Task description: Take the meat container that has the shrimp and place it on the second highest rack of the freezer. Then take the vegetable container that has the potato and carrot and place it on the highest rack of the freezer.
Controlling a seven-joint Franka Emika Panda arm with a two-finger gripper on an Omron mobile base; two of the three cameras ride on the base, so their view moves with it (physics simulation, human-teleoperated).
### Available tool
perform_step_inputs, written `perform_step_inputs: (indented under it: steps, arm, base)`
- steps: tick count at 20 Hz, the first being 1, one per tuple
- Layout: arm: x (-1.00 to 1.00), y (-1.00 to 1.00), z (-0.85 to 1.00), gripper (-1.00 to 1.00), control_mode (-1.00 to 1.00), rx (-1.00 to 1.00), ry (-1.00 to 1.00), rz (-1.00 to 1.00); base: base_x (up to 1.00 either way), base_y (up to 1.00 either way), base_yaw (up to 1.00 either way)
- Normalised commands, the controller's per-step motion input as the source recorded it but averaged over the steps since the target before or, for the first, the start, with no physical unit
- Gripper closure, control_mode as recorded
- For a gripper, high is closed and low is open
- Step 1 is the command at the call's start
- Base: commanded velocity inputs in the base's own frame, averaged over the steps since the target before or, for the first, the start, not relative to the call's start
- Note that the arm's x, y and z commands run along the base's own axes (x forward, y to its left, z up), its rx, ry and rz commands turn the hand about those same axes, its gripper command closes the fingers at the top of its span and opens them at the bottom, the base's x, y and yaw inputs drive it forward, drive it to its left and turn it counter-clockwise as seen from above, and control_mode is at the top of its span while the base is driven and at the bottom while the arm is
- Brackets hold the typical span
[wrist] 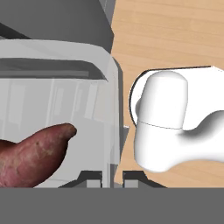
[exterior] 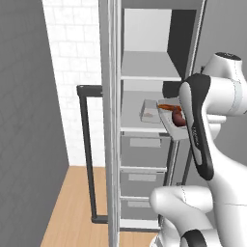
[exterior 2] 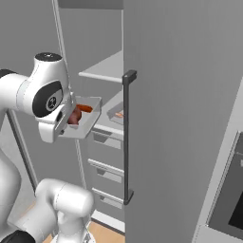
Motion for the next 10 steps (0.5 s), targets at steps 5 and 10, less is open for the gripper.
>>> perform_step_inputs:
  steps: [5,10]
  arm:
    - [0.0,0.0,0.0,1.0,1.0,0.0,0.0,0.0]
    - [0.0,0.0,0.0,1.0,1.0,0.0,0.0,0.0]
  base:
    - [0.41,0.0,0.0]
    - [0.56,0.08,-0.02]
